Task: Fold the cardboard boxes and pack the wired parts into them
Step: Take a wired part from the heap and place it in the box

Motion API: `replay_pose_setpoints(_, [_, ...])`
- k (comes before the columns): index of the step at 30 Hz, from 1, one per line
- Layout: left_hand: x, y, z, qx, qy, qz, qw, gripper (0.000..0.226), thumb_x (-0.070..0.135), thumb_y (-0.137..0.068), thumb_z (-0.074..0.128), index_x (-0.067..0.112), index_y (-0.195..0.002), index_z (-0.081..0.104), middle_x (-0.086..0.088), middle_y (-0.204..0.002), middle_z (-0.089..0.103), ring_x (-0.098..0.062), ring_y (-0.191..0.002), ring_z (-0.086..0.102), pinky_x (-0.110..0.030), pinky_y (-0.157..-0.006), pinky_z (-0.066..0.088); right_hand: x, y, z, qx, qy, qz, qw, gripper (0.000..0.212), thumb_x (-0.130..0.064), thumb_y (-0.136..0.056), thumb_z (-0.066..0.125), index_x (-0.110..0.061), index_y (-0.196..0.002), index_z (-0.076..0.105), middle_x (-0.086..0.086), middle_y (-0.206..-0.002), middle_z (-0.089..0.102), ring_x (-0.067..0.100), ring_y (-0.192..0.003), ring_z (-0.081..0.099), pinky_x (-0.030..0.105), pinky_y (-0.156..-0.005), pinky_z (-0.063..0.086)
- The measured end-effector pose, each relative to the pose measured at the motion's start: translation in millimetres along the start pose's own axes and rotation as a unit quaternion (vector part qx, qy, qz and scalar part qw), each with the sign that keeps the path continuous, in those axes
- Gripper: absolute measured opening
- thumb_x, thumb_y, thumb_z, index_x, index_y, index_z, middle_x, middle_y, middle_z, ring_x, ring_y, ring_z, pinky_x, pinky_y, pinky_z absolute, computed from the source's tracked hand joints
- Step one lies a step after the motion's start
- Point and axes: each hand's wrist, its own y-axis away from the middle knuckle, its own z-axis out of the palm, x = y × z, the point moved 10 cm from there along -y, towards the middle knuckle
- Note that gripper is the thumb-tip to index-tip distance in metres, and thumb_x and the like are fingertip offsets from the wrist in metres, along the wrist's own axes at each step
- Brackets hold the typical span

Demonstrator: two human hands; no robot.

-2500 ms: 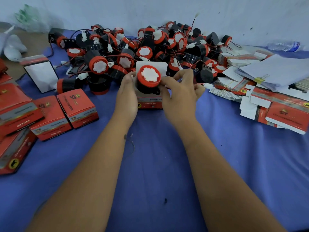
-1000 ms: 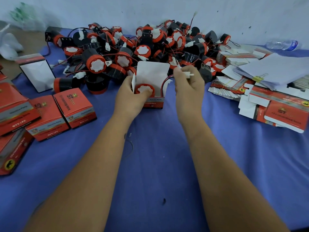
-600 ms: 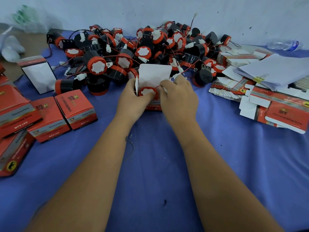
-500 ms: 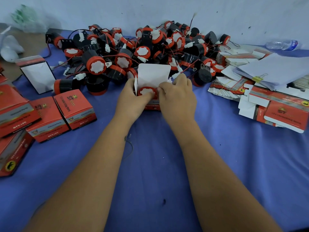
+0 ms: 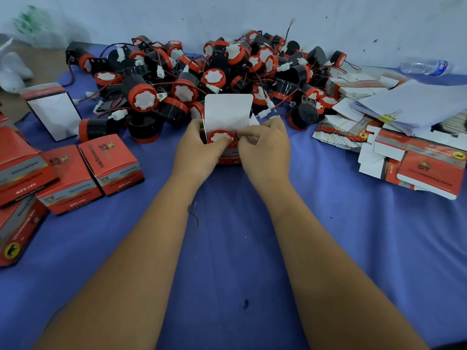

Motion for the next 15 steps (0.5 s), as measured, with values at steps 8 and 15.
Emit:
replay_pose_setpoints(8, [0.1, 0.6, 1.5, -0.007, -0.002, -0.003, 1.000, 0.031, 0.029, -0.088, 0.069, 0.027, -0.115, 0.055, 0.016, -0.102, 0.064, -0.001, -0.094, 0.061, -0.020, -0.073, 0.048, 19.7, -5.2, 2.1, -0.015, -0.173, 0.076, 0.982, 0.020, -0.007, -0.085, 0.070, -0.019, -0.096, 0.058, -0.008, -0.075, 0.053, 0.005, -0.065, 0.047, 0.019, -0.062, 0.046])
replay_pose_setpoints(15, [-1.4, -0.1, -0.1, -0.003, 0.006, -0.009, 1.000, 0.030, 0.025, -0.088, 0.067, 0.028, -0.116, 0.056, 0.015, -0.106, 0.065, -0.004, -0.098, 0.062, -0.024, -0.077, 0.049, 19.6, -4.4, 11.7, -0.112, -0.247, 0.073, 0.960, 0.018, -0.001, -0.089, 0.057, -0.013, -0.090, 0.070, 0.002, -0.104, 0.057, 0.008, -0.090, 0.055, 0.020, -0.080, 0.048])
